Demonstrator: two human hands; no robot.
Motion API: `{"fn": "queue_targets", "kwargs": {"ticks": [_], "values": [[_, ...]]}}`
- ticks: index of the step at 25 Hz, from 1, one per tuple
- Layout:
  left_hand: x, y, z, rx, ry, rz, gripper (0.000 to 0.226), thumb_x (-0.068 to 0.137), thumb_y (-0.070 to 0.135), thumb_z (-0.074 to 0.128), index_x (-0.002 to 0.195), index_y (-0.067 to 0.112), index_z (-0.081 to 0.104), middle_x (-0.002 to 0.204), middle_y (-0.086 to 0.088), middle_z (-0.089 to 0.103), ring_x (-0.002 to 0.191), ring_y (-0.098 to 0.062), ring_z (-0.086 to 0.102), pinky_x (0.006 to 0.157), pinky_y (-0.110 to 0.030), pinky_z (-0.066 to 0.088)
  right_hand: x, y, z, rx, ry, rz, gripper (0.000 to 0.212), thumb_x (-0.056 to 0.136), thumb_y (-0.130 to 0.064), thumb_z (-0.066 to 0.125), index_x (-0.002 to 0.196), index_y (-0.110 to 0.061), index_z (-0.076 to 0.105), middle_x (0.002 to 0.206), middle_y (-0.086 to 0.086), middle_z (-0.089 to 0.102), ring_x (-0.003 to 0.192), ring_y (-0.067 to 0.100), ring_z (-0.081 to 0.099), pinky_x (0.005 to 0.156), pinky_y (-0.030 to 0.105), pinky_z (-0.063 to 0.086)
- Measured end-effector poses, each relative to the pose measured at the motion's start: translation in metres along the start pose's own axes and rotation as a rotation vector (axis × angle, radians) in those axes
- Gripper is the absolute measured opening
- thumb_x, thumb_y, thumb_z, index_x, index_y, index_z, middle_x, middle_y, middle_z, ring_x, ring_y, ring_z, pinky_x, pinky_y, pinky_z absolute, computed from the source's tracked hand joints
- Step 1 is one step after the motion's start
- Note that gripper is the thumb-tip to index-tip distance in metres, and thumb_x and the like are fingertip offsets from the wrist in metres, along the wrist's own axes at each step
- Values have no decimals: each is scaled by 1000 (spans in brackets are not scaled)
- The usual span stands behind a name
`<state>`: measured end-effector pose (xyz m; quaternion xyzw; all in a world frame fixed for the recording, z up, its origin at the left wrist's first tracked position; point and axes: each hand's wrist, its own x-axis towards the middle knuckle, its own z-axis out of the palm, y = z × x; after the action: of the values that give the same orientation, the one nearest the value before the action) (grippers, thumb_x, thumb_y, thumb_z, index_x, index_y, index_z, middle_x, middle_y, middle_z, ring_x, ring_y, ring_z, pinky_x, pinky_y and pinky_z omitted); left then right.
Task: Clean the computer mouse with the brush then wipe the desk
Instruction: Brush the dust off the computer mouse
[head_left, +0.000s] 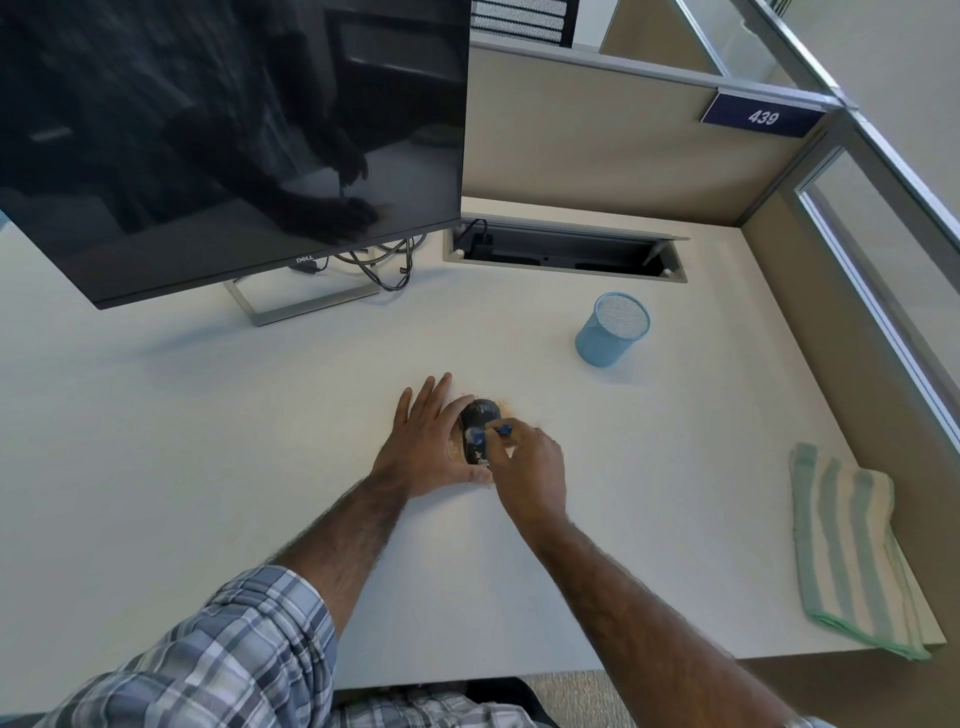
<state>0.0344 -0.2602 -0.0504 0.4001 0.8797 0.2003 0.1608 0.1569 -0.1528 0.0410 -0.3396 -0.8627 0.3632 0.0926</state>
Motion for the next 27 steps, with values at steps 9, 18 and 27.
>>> {"fn": "queue_targets", "kwargs": {"ticks": [9,18,27], "values": [[-1,1,-2,-17,-1,8,123,59,96,42,161,30,19,172,-3,-10,157,-22,-17,126,-53,-7,-11,8,1,-21,-13,-55,14,91,-26,63,94,-20,75,86,-5,72,79,17,63,82,45,53],[1,-4,1,-69,11,4,114,70,93,51,161,32,19,172,-1,-11,157,-18,-19,126,-49,-10,-6,10,-16,91,153,6,10,92,-20,67,95,-18,76,87,-13,68,86,15,65,83,45,55],[4,1,5,-126,130,-90,87,94,76,15,162,21,22,173,-4,-6,157,-20,-17,126,-47,-9,-7,33,-18,95,24,-40,12,92,-24,68,99,-27,77,92,-11,73,80,6,62,69,24,48]]}}
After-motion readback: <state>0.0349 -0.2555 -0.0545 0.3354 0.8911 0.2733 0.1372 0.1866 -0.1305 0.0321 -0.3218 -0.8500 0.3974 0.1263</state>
